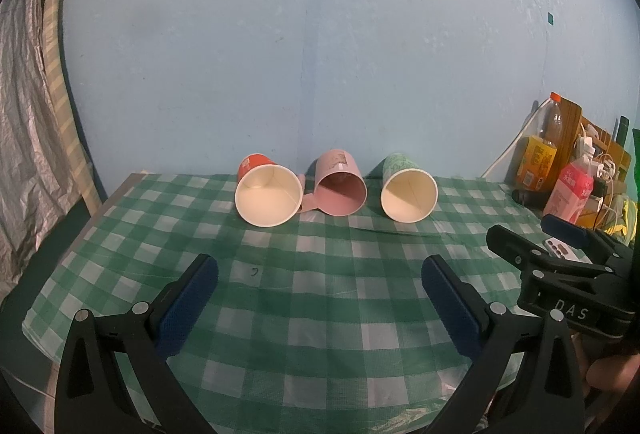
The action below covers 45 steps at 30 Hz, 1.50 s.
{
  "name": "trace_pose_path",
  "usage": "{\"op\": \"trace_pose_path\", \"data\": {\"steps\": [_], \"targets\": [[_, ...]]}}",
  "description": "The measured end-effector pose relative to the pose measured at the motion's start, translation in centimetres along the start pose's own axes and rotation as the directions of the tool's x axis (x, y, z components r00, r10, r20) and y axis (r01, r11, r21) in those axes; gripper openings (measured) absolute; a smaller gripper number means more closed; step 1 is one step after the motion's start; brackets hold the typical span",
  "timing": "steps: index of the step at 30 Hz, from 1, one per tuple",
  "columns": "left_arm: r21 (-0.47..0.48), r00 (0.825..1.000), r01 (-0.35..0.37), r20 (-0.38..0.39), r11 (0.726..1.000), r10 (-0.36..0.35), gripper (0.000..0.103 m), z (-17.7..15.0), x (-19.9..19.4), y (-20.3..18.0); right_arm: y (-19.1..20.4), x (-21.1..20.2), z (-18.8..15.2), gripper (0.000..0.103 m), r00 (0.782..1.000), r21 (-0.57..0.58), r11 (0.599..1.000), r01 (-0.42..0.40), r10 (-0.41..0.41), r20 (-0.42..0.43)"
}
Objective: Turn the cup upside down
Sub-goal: 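Move the right gripper to the pink mug and close on its body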
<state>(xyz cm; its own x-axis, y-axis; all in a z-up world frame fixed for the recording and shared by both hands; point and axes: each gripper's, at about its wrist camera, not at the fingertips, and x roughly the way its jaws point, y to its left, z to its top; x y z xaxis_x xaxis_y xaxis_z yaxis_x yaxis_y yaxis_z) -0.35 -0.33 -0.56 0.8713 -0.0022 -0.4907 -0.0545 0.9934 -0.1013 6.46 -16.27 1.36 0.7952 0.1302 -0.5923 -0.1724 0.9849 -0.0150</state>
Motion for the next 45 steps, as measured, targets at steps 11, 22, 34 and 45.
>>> {"op": "trace_pose_path", "data": {"steps": [11,22,34,45], "targets": [[-0.022,0.997,-0.012,-0.073,1.0,0.01,0.103,1.0,2.6,0.2,-1.1,1.5,0.8,0.092,0.999,0.025,0.999,-0.033,0.034,-0.04],[0.029,0.983,-0.015,-0.183,0.999,0.02,0.103,6.0,7.3,-0.6,-2.1,4.4,5.3,0.092,0.984,0.07,0.989,-0.131,0.138,-0.111],[0.041,0.943,0.004,-0.334,0.999,0.01,0.103,10.7,14.2,-1.8,-2.6,10.5,11.7,0.092,0.932,0.155,0.962,-0.224,0.258,-0.256],[0.011,0.879,0.013,-0.476,1.0,-0.006,0.103,12.7,20.9,-2.7,-3.7,15.6,15.4,0.092,0.887,0.186,0.959,-0.216,0.272,-0.374]]}}
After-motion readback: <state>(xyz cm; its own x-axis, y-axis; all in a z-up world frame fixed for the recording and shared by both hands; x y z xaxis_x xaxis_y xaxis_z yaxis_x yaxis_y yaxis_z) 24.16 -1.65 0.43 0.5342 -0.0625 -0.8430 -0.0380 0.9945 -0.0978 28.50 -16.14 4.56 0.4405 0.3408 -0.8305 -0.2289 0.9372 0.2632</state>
